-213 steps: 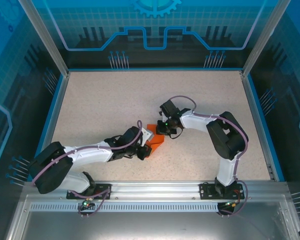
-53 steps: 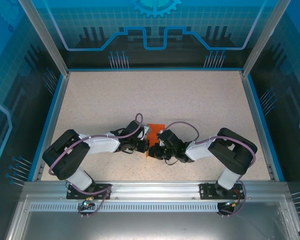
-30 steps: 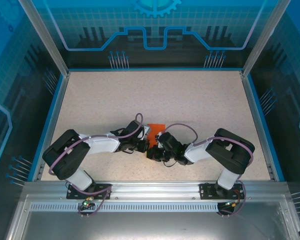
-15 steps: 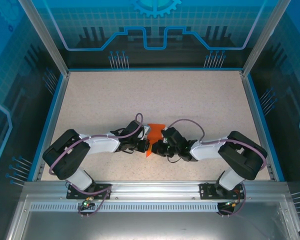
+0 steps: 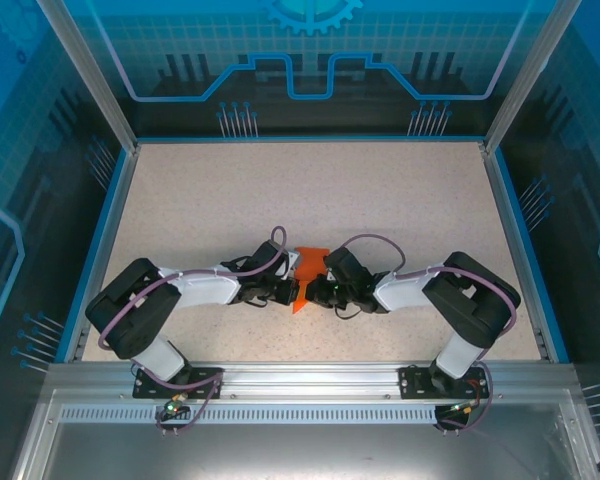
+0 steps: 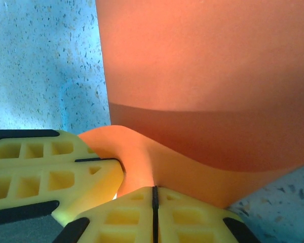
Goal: Fold a paper plane with a square sheet of paper (pick it up from the middle)
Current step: Third fold the triangle at the center of the table.
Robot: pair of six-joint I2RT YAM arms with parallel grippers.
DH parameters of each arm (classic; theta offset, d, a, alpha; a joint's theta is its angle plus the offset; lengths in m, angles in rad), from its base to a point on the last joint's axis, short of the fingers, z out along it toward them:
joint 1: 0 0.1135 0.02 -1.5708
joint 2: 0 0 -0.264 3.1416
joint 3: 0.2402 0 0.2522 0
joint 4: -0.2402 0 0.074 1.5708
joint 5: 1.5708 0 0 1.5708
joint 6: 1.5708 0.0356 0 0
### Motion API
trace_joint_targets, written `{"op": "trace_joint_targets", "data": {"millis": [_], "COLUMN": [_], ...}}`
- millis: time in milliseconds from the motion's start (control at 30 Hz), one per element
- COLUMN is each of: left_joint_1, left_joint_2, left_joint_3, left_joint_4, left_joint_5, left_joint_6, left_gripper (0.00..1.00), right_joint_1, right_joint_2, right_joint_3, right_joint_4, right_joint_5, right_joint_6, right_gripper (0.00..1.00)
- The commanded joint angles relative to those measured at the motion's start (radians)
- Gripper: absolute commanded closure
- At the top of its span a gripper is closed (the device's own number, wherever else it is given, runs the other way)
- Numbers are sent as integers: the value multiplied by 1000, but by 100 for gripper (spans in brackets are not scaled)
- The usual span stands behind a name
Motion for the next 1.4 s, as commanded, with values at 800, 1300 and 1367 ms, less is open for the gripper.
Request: {"op": "trace_joint_targets", "data": {"millis": [800,1300,1367], "left_joint_1": [8,8,8], "left_joint_2": [52,53,53], "left_joint_3": [-2,2,2], "left_joint_4": [-95,-97,-98], "left_joint_5": [-17,-17,-17], "left_joint_6": [16,15,15], "left_gripper": [100,100,100], "right_joint_1": [-122,-212,-211], "right_joint_2": [4,-30,-7], "right_joint_3": [15,30,31], "right_joint_4": [-133,-108,-113], "right_joint_5": [-16,-123,-111], "right_joint_6": [-112,-175,-170], "right_gripper": [90,89,90]}}
